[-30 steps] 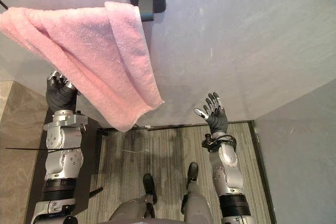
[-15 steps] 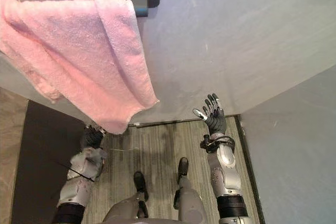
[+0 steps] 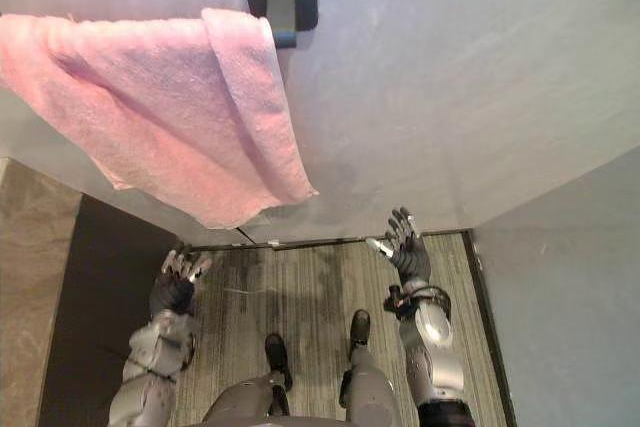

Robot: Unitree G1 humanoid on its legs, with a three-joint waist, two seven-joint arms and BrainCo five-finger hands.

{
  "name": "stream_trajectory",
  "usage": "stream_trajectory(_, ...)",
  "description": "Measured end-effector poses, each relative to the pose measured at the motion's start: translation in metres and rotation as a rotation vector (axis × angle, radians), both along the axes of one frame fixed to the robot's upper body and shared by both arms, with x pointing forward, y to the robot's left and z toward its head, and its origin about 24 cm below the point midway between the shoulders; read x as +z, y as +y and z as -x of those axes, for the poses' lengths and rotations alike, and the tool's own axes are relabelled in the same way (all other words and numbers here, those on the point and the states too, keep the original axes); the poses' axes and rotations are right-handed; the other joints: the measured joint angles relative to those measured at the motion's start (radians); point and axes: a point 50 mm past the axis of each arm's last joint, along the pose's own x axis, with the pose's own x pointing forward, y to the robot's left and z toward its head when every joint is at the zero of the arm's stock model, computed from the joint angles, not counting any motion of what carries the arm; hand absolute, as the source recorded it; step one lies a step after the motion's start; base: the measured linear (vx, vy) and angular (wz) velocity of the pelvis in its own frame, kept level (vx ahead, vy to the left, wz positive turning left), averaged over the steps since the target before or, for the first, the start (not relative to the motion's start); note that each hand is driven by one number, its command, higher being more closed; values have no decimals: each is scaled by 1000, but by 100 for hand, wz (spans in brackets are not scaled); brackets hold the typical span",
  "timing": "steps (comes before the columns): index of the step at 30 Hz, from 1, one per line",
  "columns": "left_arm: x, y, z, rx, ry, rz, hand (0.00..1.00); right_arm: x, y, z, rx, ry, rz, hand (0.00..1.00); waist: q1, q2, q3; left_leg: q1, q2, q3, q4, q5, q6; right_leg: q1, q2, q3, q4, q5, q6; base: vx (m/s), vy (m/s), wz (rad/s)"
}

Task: Organize washtable

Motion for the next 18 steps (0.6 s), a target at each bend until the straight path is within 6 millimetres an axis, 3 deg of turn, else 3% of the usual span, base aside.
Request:
stream_trajectory(3,-2,-4,23,-57,28,-13,0,-3,12,21,132,14,24,0,17,11,-7,14,0,0,0,-5,4,14,0,-1,0,-9,6,67,-3,-1)
stream_trajectory(8,19,-8,38,-117,-33,-79,0,22,33,32,292,-104,-1,0,19,11,-36,35,-1,-5,7,-19,6,42,-3,-10,0,-19,10,57,-9,3)
stream_trajectory(11,52,-9,36,-122,-162,-133,0,44,37,28,296,-213,-32,0,19,6,-42,54,-4,-13,8,-23,10,65,-7,-22,0,-23,13,25,-3,7)
stream_trajectory(15,111,-11,38,-139,-427,-175,0,77,49,18,344,-375,-114,0,19,1,-54,61,-6,-19,14,-26,14,79,-10,-28,0,-24,14,1,-6,3)
stream_trajectory(18,135,-12,38,-177,-569,-138,0,100,67,6,434,-484,-203,0,19,4,-61,77,-4,-22,16,-29,11,97,-9,-29,0,-26,14,0,0,0)
